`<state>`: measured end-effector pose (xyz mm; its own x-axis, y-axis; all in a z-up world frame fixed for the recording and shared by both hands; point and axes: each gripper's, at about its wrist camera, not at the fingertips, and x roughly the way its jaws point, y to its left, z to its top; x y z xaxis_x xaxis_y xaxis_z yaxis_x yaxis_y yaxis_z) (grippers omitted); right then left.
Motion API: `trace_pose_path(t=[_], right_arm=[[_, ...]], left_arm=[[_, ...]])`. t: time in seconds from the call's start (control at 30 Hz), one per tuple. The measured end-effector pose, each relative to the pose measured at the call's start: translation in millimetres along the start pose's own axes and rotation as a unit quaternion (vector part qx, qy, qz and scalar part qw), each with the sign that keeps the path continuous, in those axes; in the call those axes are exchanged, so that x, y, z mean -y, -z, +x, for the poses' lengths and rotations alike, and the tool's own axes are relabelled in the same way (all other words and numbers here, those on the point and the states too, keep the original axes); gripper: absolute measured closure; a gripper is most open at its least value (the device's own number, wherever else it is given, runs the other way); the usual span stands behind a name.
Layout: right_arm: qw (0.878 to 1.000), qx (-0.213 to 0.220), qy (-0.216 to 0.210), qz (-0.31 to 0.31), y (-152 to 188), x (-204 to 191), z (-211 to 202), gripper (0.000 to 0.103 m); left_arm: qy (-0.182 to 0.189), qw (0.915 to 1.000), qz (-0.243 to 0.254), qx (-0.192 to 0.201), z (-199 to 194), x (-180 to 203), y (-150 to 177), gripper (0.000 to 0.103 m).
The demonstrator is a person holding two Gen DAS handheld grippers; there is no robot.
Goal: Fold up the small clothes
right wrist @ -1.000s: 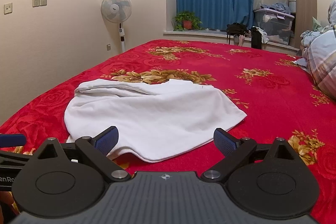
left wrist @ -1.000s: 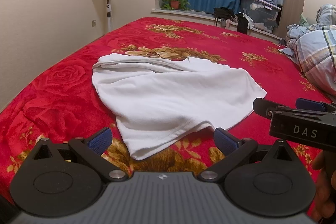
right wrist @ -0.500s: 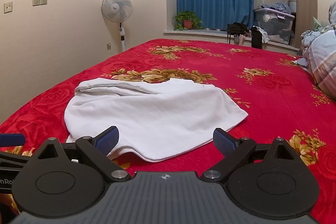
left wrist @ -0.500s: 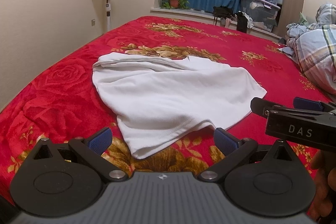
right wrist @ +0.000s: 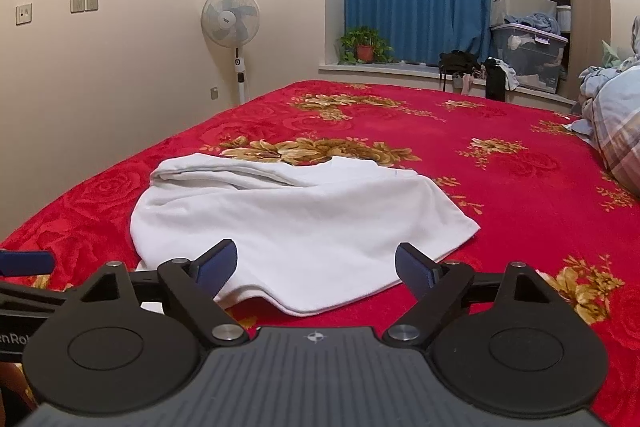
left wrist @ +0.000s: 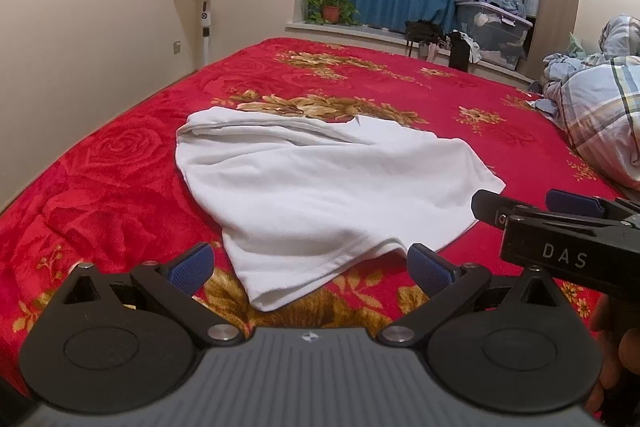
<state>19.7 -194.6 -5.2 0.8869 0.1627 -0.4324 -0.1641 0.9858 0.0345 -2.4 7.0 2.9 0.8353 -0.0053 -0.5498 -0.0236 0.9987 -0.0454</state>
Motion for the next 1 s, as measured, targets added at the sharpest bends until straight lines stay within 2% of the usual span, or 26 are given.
trace_pose_path(t=[0.1, 0.2, 0.27, 0.3, 0.33, 0.37, 0.47, 0.53, 0.6, 0.7, 0.8, 0.9, 1.0], right_arm=[[1.0, -0.003, -0.006, 0.005, -2, 0, 0, 0.018], [1.0, -0.007, -0.011, 0.017, -7, 6, 2, 0.018], [1.0, -0.002, -0.011, 0.02, -17, 16, 5, 0.021], [1.0, 0.003, -0.004, 0.015, -26, 25, 7, 0.023], [1.0, 0.005, 0.004, 0.013, -33, 34, 10, 0.025], [1.0, 0.009, 0.014, 0.019, -41, 48, 13, 0.029], [0.998, 0.016, 0.054, 0.041, -60, 98, 35, 0.051], [0.995, 0.006, 0.087, 0.043, -66, 125, 55, 0.054], [0.993, -0.016, 0.102, 0.054, -67, 154, 83, 0.053], [0.992, -0.07, 0.086, 0.064, -57, 185, 129, 0.051], [0.989, -0.121, 0.061, 0.06, -38, 204, 167, 0.043], [0.983, -0.16, 0.041, 0.077, -13, 211, 204, 0.042], [0.982, -0.173, 0.024, 0.076, -3, 214, 230, 0.042]], left_arm=[[0.001, 1.0, -0.002, 0.002, -1, -1, -1, 0.001], [-0.001, 1.0, 0.002, 0.002, 1, -4, -2, 0.008], [-0.002, 1.0, 0.001, -0.001, 4, -8, -2, 0.026], [-0.001, 1.0, 0.0, -0.008, 7, -12, -3, 0.031], [0.0, 0.9999, -0.005, -0.013, 10, -16, -4, 0.042], [-0.001, 0.9998, -0.01, -0.018, 14, -22, -5, 0.053], [-0.015, 0.9991, -0.018, -0.034, 27, -37, -7, 0.065], [-0.023, 0.9983, -0.028, -0.047, 37, -47, -7, 0.065], [-0.028, 0.9968, -0.042, -0.062, 51, -57, -7, 0.065], [-0.029, 0.9932, -0.066, -0.091, 72, -70, -4, 0.064], [-0.009, 0.9876, -0.108, -0.113, 96, -76, 0, 0.062], [-0.009, 0.9849, -0.112, -0.131, 113, -72, 4, 0.059], [-0.015, 0.9833, -0.105, -0.148, 125, -65, 10, 0.058]])
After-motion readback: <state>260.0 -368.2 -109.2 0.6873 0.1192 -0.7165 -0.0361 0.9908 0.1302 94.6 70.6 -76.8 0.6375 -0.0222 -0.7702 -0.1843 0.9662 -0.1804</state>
